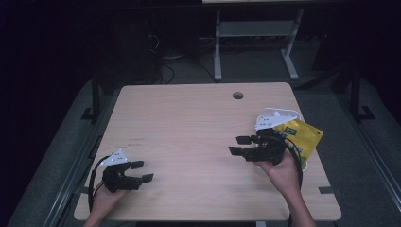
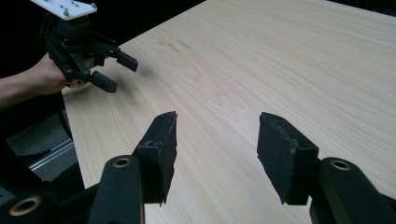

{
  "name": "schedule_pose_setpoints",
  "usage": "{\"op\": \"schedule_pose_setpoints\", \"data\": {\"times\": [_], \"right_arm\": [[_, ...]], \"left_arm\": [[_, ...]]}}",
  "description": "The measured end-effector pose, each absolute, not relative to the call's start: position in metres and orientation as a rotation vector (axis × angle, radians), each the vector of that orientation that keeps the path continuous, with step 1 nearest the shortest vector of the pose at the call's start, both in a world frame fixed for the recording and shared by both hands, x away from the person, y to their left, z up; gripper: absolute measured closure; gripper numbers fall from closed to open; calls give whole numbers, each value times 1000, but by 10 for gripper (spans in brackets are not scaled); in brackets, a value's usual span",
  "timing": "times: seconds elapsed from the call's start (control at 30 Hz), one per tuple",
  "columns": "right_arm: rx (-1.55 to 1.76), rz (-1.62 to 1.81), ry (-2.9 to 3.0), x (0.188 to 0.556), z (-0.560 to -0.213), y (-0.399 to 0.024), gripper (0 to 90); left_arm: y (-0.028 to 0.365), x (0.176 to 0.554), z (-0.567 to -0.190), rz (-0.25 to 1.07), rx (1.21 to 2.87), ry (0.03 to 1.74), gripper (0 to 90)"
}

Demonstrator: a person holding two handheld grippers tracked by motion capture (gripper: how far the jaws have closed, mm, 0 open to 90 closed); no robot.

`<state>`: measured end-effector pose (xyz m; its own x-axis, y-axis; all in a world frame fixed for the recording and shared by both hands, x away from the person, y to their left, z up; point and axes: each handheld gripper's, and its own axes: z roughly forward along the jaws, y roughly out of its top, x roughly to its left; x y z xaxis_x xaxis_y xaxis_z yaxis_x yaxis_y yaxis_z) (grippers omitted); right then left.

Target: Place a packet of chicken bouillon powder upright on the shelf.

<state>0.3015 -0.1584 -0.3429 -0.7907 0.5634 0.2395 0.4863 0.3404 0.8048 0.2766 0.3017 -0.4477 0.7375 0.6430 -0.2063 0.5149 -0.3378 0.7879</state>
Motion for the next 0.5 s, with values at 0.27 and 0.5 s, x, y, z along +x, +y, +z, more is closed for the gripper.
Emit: {"op": "schedule_pose_setpoints", "data": {"times": [0.27,0.5], "right_arm": [[975,1460,2544,303,-353,-144,453],[964,1460,2569,305,-360,-133,439]], "left_arm": [[302,277,-448,174,2012,877,253],[302,277,-447,174,2012,877,253]]}}
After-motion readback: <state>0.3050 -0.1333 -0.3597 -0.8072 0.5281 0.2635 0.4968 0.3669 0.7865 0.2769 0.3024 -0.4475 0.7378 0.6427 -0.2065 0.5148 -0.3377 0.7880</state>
